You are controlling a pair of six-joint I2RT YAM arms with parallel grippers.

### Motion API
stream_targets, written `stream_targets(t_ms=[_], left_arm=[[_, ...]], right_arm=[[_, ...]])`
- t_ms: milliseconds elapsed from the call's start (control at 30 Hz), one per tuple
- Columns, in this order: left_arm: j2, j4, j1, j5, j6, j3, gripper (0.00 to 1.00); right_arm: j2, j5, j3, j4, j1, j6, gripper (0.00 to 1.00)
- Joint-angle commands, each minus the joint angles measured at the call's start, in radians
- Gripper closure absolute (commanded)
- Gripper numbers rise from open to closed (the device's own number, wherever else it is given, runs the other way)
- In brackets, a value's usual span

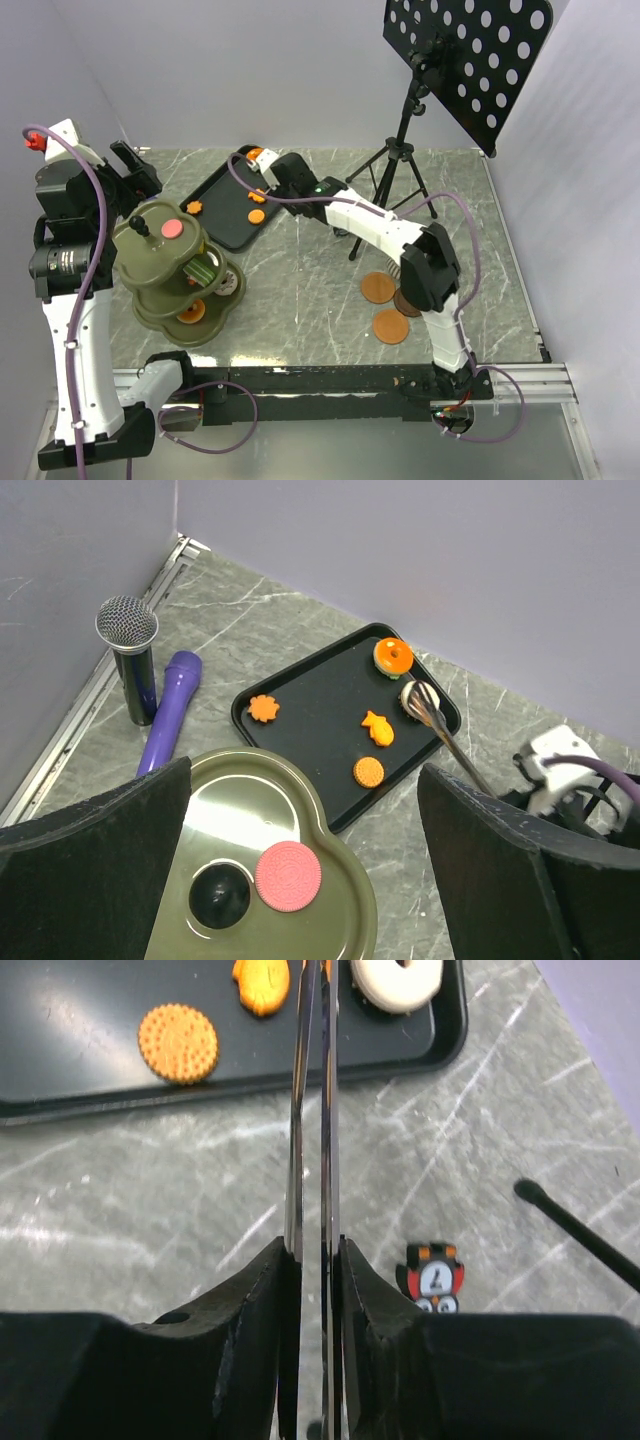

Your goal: Serve the afternoon tea

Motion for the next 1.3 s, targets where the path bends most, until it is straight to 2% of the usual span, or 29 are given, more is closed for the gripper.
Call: stream_targets(t_ms=[0,200,433,600,767,1033,1133,1267], left_arm=[[-0.008,0.025,0.006,0.008,-0.010,0.037,0.00],[-0.015,0.028,0.006,0.005,-0.013,0.032,0.00],[-0.015,0.031,0.010,0.016,-0.021,0.022,0.00],[-0.016,0.031,0.012,0.022,-0.021,0.015,0.00],[-0.021,0.028,0.010,0.017,-0.018,0.014,0.00],[-0.025,0.029,0.010,0.012,-0.016,0.014,0.00],[-0.025,0.029,0.010,0.012,-0.016,0.015,0.00],[-0.024,0.029,0.010,0.011,-0.018,0.018,0.00]], right_arm=[[0.095,0.022,0.113,-0.022,0.006,-0.006,0.66],[0.119,0.024,0.110,-0.027,0.009,-0.044,0.52],[0.110,0.041,0.045,-0.012,0.023,-0.075,0.47],[0.130,0.041,0.061,-0.028,0.040,-0.096,0.46],[0.167,0.094,0.108,-0.074,0.043,-0.099,0.50],[0.187,0.145,0.114,-0.091,0.044,-0.141,0.52],[0.196,0.156,0.125,-0.096,0.046,-0.149,0.62],[0.167,0.138,0.105,-0.073,0.046,-0.133,0.70]])
